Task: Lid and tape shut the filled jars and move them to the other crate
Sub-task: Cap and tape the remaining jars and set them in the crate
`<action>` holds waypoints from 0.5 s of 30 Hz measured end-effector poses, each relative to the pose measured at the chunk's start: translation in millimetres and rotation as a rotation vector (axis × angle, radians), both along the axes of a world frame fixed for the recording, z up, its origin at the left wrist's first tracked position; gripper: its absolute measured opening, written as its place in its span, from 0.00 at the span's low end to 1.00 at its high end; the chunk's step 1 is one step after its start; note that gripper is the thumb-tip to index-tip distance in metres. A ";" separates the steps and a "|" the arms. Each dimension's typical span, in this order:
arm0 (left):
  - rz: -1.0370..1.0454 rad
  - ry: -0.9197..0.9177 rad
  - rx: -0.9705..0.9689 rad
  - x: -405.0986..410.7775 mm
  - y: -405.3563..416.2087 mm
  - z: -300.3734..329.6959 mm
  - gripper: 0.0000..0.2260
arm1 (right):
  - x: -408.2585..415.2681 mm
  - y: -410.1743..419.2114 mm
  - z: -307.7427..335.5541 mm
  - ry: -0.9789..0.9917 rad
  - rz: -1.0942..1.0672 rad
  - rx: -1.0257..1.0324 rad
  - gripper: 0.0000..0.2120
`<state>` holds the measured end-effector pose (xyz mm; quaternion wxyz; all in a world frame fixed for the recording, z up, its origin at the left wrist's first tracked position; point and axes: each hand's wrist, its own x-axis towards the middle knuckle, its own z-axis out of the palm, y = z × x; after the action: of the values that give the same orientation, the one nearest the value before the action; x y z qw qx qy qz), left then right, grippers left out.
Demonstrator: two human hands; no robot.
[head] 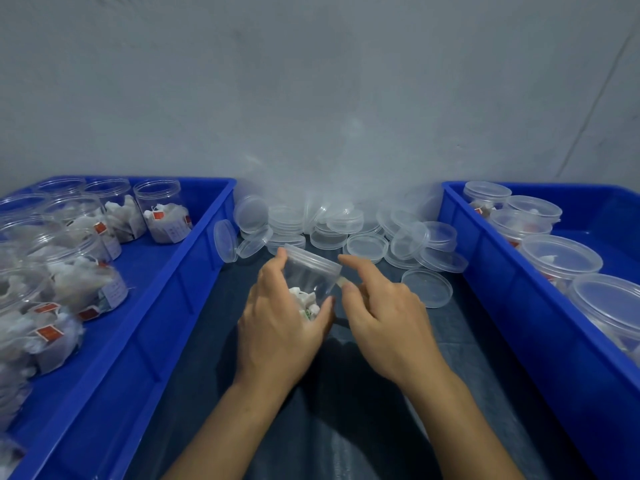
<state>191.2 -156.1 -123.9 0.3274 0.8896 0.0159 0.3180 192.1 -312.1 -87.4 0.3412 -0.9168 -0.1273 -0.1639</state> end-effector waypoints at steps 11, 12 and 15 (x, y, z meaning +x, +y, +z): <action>-0.114 0.026 -0.199 2.1 10.0 0.6 0.40 | 7.3 -6.5 -6.5 -0.119 -0.058 -0.125 0.22; -0.136 0.033 -0.227 0.8 8.9 1.8 0.40 | 7.9 -7.9 -7.1 -0.115 -0.063 -0.128 0.21; -0.178 0.050 -0.294 -1.3 6.1 3.3 0.38 | 9.8 -11.4 -6.8 -0.089 -0.076 -0.135 0.19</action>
<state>189.9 -150.0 -120.5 0.4804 0.8376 -0.0087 0.2598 201.9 -323.5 -94.1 0.2663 -0.9336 -0.1183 -0.2083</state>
